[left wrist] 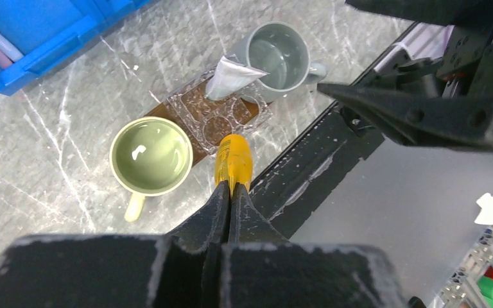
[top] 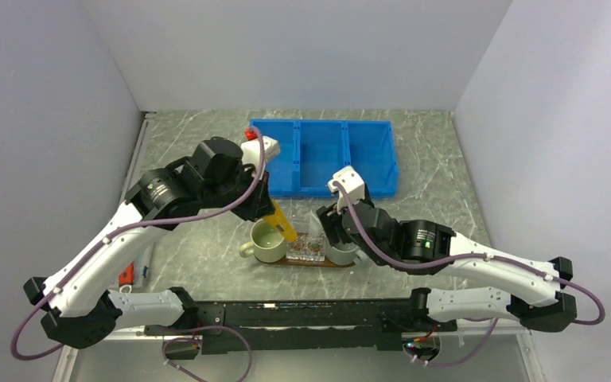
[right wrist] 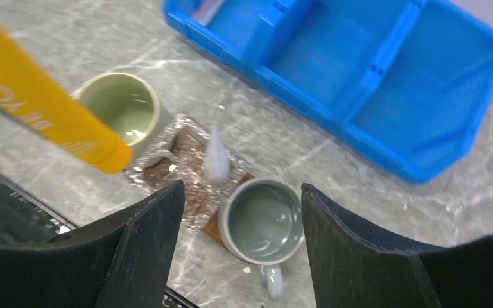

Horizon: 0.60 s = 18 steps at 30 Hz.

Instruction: Prepare toiletry sets of a toothbrush and toothpaste on the tray

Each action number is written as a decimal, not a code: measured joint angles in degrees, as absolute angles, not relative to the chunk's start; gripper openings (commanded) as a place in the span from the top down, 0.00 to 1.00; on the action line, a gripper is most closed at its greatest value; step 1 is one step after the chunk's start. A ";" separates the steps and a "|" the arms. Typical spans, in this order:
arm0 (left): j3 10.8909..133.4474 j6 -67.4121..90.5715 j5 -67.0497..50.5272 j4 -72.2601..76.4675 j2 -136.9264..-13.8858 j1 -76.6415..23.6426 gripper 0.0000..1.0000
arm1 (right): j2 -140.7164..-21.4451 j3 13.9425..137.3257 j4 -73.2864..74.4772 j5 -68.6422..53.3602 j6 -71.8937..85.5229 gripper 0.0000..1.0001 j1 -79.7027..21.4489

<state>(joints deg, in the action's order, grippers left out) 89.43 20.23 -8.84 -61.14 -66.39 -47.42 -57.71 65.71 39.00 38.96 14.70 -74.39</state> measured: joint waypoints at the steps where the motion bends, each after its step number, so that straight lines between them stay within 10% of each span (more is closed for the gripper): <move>1: 89.43 20.23 -7.75 -61.10 -67.07 -48.03 1.00 | -57.52 64.90 39.68 38.89 15.90 0.31 -72.73; 18: 89.21 20.14 3.11 -56.97 -72.73 -52.45 1.00 | -53.74 55.05 40.45 33.80 25.82 0.29 -56.36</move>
<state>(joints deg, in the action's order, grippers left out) 89.21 20.14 3.11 -56.97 -72.73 -52.45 -53.74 55.05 40.45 33.80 25.82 -56.36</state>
